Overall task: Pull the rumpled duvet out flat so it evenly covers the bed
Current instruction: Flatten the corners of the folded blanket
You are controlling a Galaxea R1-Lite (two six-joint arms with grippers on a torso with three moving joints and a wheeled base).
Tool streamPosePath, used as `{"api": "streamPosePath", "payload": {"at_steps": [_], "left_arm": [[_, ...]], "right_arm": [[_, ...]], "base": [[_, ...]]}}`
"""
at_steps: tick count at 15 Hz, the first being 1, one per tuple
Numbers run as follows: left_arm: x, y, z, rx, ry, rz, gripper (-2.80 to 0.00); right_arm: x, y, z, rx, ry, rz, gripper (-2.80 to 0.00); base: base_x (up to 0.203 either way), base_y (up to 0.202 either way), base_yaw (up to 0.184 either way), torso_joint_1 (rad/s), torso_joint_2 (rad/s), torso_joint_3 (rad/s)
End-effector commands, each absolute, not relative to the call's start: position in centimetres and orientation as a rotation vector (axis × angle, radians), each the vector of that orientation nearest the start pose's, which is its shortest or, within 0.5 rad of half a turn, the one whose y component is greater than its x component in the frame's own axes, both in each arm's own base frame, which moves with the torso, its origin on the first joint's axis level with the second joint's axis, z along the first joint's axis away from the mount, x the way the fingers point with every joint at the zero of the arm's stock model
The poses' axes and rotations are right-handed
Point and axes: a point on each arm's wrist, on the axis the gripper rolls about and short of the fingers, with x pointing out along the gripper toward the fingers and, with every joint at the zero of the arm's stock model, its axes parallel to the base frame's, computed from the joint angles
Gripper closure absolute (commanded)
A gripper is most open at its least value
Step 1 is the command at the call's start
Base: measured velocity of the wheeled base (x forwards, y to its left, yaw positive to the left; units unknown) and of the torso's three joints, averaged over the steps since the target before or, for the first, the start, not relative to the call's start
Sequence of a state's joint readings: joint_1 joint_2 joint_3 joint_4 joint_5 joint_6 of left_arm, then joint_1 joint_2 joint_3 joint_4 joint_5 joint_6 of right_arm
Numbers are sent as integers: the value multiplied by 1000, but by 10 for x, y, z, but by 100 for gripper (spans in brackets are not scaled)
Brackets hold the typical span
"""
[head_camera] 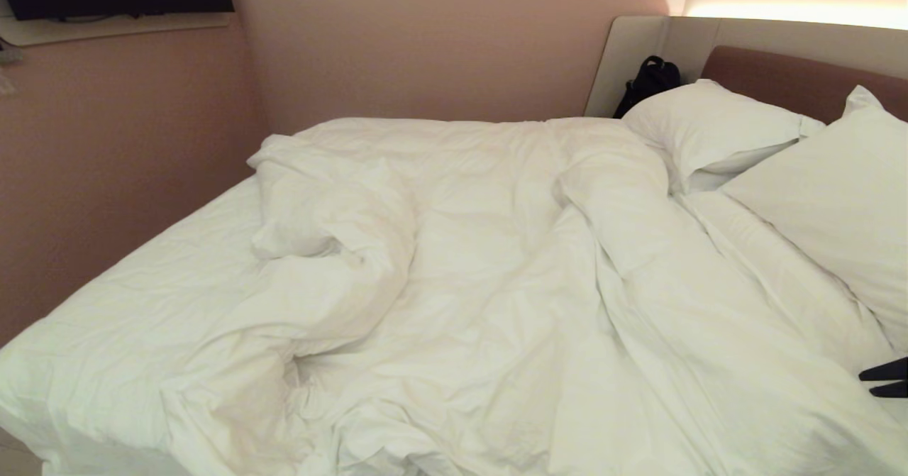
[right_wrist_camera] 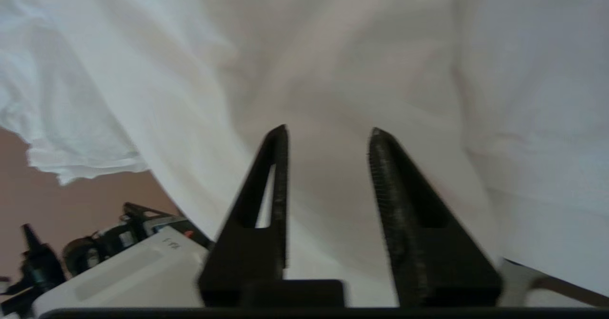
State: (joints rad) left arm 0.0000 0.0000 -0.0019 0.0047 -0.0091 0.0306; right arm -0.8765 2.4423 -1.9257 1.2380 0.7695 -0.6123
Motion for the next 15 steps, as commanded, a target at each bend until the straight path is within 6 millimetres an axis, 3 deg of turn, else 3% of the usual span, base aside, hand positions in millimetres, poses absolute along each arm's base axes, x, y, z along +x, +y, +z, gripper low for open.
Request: {"api": "streamPosePath", "payload": {"at_steps": [1,8,15], "left_arm": [[-23,0,76,31,3,-9,0],[-23,0,75,31,3,-9,0],[-23,0,75,31,3,-9,0]], "right_arm": [[262,-305,76,712,1104,259,-280],[254,-301,77,697,1119,331,-280],[274,-278,68,730,1205,418,-280]], "base": [[0,0,0,0,0,0],[0,0,0,0,0,0],[0,0,0,0,0,0]]}}
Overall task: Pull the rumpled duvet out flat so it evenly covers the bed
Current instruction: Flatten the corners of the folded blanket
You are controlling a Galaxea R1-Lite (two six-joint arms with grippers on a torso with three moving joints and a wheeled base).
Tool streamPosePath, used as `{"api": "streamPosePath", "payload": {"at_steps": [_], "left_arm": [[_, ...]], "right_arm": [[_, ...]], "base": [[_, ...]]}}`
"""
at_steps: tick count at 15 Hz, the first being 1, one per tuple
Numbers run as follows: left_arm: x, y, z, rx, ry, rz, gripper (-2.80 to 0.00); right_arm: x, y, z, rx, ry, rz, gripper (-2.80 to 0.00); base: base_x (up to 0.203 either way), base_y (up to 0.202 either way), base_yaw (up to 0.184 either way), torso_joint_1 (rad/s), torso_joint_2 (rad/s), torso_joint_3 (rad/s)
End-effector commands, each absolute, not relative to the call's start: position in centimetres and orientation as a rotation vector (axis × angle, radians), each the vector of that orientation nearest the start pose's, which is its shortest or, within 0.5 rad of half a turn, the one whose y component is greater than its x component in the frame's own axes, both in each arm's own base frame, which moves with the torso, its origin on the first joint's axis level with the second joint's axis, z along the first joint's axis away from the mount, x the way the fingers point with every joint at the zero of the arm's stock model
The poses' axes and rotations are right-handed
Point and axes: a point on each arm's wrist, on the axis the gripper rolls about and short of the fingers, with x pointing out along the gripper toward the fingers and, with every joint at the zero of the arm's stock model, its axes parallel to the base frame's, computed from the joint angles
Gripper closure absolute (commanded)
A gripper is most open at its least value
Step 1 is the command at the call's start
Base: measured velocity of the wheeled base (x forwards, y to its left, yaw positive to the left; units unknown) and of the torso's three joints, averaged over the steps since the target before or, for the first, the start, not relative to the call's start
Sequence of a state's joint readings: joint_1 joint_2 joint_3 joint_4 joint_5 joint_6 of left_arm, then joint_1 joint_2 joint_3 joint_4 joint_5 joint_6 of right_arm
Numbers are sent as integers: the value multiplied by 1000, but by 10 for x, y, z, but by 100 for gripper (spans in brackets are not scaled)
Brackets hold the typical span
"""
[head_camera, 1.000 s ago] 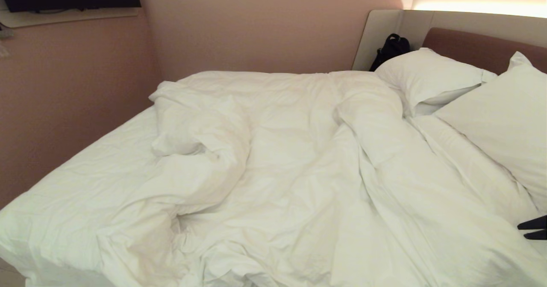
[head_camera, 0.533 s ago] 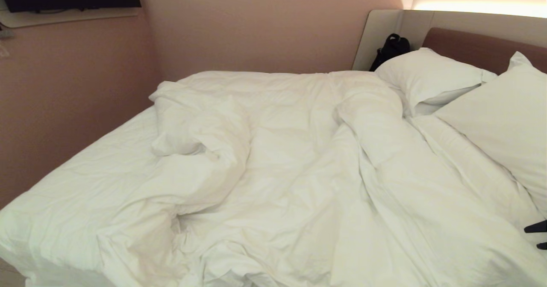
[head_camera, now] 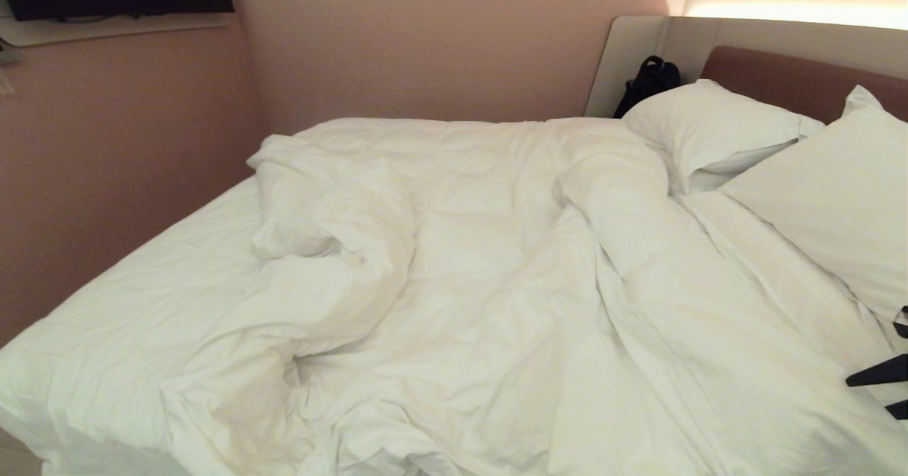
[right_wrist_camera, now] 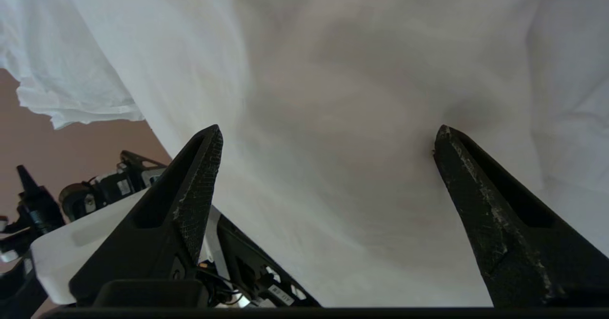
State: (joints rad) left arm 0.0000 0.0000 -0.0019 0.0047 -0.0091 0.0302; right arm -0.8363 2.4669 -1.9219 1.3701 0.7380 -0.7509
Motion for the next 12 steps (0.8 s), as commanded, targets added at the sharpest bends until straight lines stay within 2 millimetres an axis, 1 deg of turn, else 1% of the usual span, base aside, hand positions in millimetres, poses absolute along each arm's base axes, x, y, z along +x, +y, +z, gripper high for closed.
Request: {"api": "streamPosePath", "payload": {"at_steps": [1,3,12], "left_arm": [[-23,0,75,31,3,-9,0],[-23,0,76,31,1,-9,0],[-23,0,76,31,3,-9,0]], "right_arm": [[275,-276,68,726,1206,421,-280],[278,-275,64,724,1220,427,-280],[285,-270,61,706,1226,445,-280]], "base": [[0,0,0,0,0,0],[0,0,0,0,0,0],[0,0,0,0,0,0]]}}
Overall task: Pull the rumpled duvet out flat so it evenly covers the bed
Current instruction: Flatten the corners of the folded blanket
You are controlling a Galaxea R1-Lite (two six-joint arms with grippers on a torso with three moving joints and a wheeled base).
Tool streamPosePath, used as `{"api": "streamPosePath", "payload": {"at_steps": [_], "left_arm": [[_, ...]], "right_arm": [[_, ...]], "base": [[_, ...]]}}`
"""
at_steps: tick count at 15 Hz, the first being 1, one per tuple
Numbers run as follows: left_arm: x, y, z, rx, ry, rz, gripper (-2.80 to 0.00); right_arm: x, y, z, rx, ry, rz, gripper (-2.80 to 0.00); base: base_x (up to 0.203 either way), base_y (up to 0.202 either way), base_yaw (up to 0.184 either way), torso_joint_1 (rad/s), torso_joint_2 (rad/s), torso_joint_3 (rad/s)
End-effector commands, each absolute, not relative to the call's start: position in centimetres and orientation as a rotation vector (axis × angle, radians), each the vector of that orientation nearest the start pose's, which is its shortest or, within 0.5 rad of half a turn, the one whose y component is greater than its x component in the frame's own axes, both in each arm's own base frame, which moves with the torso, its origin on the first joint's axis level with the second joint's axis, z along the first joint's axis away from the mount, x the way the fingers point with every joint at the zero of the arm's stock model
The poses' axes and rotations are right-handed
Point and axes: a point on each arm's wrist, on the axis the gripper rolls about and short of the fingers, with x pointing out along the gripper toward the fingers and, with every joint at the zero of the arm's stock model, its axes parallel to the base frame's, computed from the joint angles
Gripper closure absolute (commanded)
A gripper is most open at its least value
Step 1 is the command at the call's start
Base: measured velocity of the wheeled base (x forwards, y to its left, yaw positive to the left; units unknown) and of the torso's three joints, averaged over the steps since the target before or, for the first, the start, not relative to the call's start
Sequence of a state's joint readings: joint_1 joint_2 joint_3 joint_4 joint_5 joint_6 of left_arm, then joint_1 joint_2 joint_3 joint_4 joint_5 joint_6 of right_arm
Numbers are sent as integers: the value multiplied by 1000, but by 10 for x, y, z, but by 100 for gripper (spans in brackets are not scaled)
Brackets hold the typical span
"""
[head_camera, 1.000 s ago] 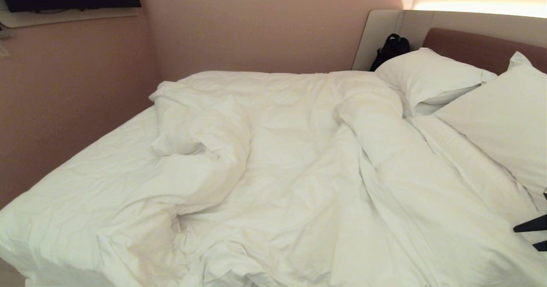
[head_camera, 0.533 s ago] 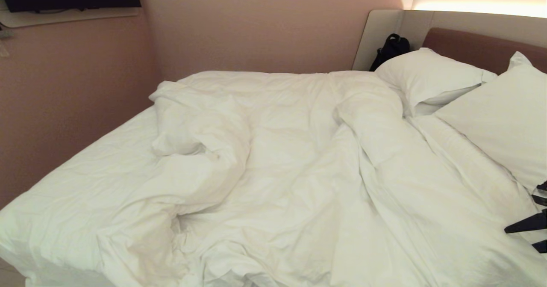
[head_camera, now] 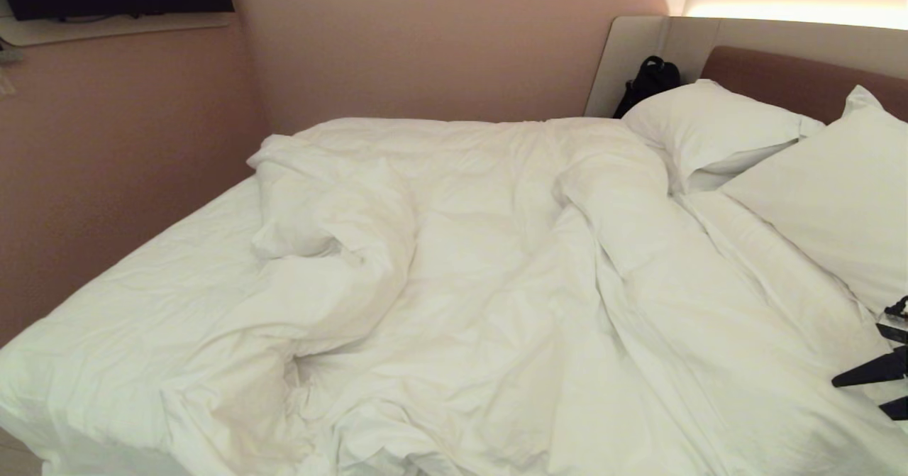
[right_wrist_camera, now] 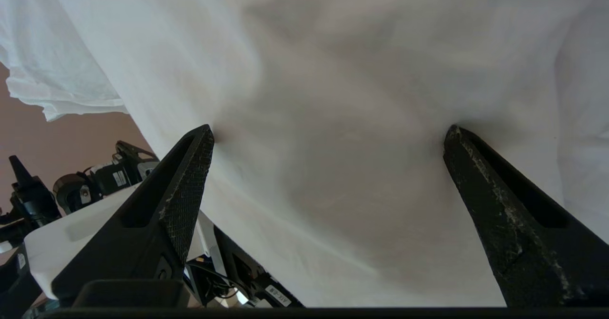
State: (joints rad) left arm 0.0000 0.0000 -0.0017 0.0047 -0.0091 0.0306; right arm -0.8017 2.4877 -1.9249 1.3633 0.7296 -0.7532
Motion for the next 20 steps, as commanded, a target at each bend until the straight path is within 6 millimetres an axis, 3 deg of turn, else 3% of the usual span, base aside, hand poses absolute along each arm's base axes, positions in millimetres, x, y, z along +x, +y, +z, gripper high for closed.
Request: {"api": "streamPosePath", "payload": {"at_steps": [1,20], "left_arm": [[-23,0,75,31,3,-9,0],[-23,0,75,31,3,-9,0]], "right_arm": [[286,-268,61,702,1227,450,-280],[291,-271,59,666,1198,442,-280]], "base": [[0,0,0,0,0,0],[0,0,0,0,0,0]]}}
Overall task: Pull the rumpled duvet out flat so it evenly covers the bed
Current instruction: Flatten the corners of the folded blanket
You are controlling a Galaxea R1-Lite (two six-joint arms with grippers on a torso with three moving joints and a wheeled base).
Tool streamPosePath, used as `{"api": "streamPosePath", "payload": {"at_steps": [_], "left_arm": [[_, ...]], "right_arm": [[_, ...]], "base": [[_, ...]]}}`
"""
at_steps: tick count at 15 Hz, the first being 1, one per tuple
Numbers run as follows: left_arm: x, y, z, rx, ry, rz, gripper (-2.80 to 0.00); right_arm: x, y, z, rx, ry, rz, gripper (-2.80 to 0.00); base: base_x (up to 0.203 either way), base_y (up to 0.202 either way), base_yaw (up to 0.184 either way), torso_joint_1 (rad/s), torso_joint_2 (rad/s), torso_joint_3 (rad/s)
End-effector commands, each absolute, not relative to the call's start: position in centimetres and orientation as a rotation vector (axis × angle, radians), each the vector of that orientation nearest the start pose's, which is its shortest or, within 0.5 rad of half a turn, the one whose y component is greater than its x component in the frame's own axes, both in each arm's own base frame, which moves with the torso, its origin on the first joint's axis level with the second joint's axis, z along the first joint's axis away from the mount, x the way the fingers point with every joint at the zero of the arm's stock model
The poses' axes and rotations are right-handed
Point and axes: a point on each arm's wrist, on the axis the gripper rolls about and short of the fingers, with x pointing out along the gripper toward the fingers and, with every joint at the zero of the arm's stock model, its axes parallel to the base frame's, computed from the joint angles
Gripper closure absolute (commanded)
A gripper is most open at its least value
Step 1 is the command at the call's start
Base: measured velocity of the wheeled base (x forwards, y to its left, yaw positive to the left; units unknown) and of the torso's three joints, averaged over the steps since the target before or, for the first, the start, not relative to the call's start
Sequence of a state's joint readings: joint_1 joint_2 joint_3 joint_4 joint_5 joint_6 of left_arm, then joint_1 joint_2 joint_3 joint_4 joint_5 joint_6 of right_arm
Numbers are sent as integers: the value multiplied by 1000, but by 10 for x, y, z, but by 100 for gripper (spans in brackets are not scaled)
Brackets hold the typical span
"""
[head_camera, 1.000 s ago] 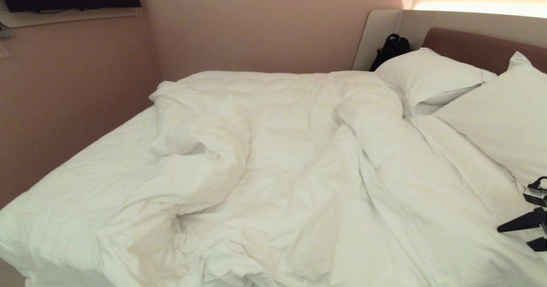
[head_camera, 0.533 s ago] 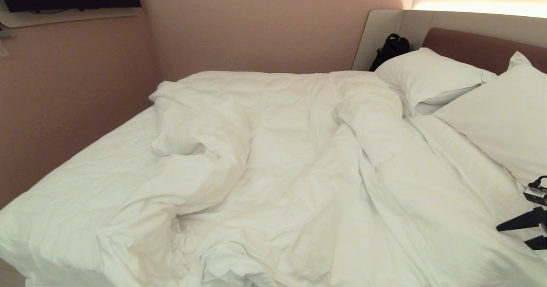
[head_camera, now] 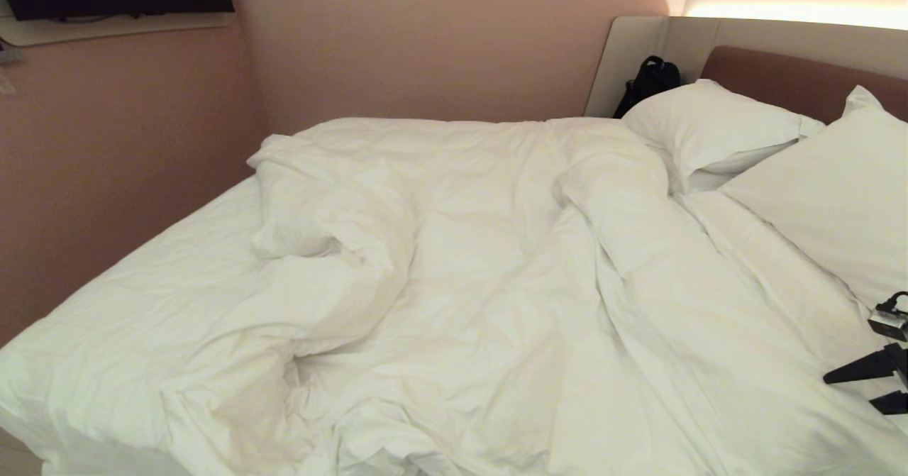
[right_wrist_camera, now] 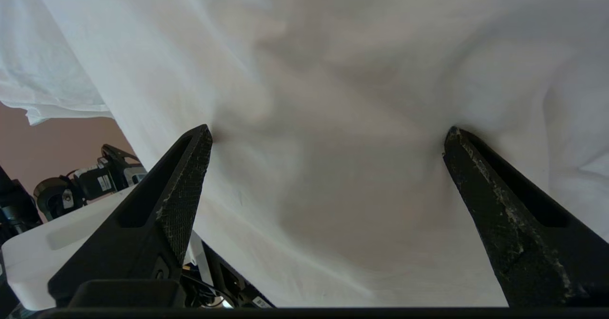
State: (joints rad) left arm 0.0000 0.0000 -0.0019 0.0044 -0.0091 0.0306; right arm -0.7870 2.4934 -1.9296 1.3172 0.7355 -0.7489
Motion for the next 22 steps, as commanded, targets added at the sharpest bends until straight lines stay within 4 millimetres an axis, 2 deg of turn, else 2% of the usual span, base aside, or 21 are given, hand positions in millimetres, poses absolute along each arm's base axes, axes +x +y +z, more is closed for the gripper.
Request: {"api": "streamPosePath", "payload": {"at_steps": [1,13,22], "left_arm": [[-23,0,76,31,3,-9,0],[-23,0,76,31,3,-9,0],[-23,0,75,31,3,-9,0]], "right_arm": [[292,-271,59,664,1195,442,-280],[294,-270,57,661,1195,446,-280],[299,-250,62,660,1305,484,-280]], "base": [[0,0,0,0,0,0],[0,0,0,0,0,0],[0,0,0,0,0,0]]}}
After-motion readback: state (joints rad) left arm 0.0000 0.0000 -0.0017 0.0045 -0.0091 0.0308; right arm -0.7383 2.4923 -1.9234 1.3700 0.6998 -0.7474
